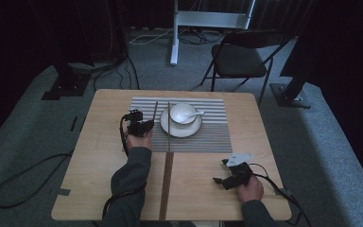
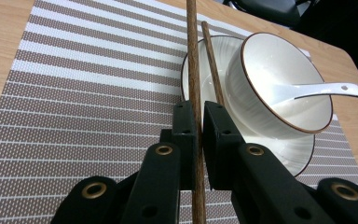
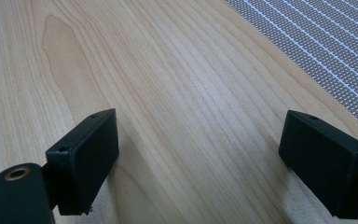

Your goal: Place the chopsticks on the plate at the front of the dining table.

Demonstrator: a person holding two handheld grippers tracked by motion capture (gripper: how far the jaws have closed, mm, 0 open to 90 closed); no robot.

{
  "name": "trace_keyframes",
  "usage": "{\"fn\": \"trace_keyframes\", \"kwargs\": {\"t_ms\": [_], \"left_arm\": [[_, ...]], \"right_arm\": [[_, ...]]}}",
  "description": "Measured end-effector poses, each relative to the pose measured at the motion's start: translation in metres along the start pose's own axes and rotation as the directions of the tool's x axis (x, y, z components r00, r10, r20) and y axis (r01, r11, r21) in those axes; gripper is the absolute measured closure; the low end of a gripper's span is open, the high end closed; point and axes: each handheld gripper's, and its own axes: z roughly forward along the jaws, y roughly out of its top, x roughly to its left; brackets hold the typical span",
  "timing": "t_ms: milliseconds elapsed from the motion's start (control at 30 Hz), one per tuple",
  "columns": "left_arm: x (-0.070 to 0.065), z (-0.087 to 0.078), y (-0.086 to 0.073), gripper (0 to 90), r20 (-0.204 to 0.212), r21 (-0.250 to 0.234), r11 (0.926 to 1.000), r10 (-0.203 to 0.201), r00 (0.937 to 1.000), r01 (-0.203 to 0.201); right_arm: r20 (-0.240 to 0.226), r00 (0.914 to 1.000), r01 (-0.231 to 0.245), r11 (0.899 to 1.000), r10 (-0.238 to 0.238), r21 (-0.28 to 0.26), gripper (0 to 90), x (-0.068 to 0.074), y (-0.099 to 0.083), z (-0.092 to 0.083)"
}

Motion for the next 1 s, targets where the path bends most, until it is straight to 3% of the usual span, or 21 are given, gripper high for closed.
{"fn": "trace_keyframes", "kwargs": {"t_ms": [1000], "left_arm": [[-0.002, 0.01, 0.011, 84.2, 0.021, -0.003, 0.9978, -0.066, 0.9976, 0.067]], "right_arm": [[0.0, 1.0, 0.0, 1.0, 0.0, 0.0, 11.3, 0.0, 0.0, 0.0]]}}
